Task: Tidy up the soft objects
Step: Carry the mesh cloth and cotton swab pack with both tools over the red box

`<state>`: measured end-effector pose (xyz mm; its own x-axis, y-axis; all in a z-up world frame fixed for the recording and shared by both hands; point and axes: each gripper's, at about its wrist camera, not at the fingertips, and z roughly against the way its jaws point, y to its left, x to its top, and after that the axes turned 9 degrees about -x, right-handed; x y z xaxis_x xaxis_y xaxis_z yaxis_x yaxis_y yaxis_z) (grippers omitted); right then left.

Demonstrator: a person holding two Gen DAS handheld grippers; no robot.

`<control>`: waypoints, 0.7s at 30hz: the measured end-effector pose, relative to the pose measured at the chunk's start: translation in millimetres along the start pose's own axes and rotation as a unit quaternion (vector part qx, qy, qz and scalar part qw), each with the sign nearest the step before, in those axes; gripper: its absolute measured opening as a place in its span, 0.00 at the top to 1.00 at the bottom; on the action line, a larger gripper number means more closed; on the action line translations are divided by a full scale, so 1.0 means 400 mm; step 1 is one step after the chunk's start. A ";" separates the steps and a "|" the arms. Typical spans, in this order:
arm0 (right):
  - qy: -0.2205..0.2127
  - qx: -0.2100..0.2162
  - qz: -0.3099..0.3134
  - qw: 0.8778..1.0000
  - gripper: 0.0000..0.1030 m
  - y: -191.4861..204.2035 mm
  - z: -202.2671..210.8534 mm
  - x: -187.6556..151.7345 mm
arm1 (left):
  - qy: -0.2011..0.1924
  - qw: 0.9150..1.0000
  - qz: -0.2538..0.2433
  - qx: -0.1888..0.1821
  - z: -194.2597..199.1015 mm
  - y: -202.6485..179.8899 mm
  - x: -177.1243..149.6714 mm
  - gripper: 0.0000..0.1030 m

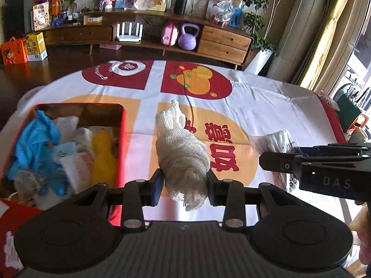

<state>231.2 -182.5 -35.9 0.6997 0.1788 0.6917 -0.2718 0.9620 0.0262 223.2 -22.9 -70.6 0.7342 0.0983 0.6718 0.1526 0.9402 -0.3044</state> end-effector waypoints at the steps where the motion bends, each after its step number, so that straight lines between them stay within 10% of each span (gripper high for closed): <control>1: -0.003 0.002 0.001 1.000 0.67 0.009 0.012 0.000 | -0.003 1.000 -0.002 0.000 0.015 0.002 -0.001 0.64; 21: -0.030 0.049 0.039 0.998 0.67 0.254 0.084 0.052 | -0.037 0.999 0.014 0.019 0.252 0.179 0.007 0.64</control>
<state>196.0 -88.1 5.6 0.6340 0.2364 0.7363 -0.3883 0.9207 0.0388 169.4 77.4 -22.3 0.6867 0.1465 0.7120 0.1075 0.9482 -0.2988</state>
